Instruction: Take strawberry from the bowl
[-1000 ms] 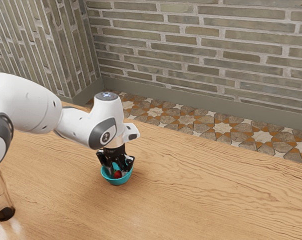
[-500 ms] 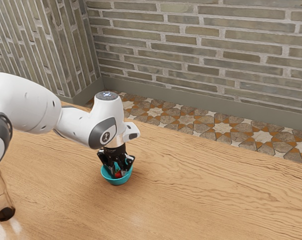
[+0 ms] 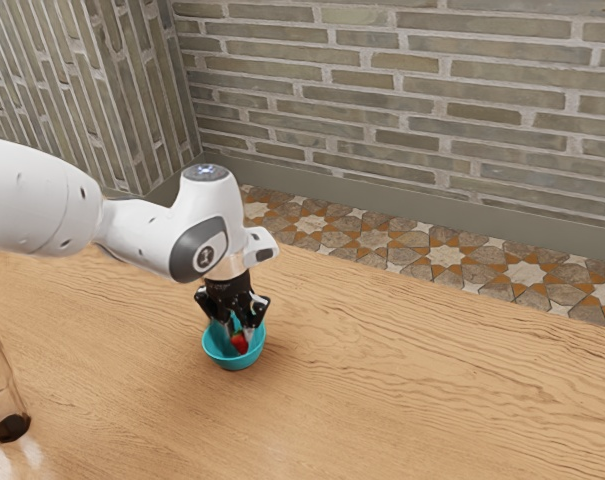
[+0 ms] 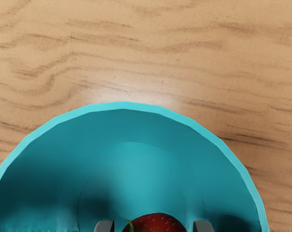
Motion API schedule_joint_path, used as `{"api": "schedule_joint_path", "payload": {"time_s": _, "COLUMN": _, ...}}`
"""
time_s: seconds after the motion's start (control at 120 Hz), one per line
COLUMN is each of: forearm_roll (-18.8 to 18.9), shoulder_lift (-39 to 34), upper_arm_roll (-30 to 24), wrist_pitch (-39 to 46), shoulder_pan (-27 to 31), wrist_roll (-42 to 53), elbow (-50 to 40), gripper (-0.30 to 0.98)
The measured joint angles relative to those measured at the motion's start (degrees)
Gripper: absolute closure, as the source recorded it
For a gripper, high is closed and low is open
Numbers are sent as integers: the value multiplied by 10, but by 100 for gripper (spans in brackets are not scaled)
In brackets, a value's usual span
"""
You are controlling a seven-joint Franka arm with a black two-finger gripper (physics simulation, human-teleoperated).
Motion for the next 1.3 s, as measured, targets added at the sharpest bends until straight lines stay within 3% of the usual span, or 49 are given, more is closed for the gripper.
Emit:
{"api": "schedule_joint_path", "payload": {"time_s": 0.442, "forearm_roll": 15, "shoulder_lift": -65, "upper_arm_roll": -23, "wrist_pitch": -16, "shoulder_pan": -31, "wrist_roll": -21, "elbow": 1, "gripper": 70}}
{"api": "schedule_joint_path", "payload": {"time_s": 1.117, "forearm_roll": 16, "shoulder_lift": -9, "upper_arm_roll": -155, "wrist_pitch": -2, "shoulder_pan": -31, "wrist_roll": -54, "elbow": 39, "gripper": 77}}
{"api": "schedule_joint_path", "payload": {"time_s": 1.3, "forearm_roll": 13, "shoulder_lift": 7, "upper_arm_roll": -172, "wrist_pitch": 2, "shoulder_pan": -31, "wrist_roll": -59, "elbow": 54, "gripper": 73}}
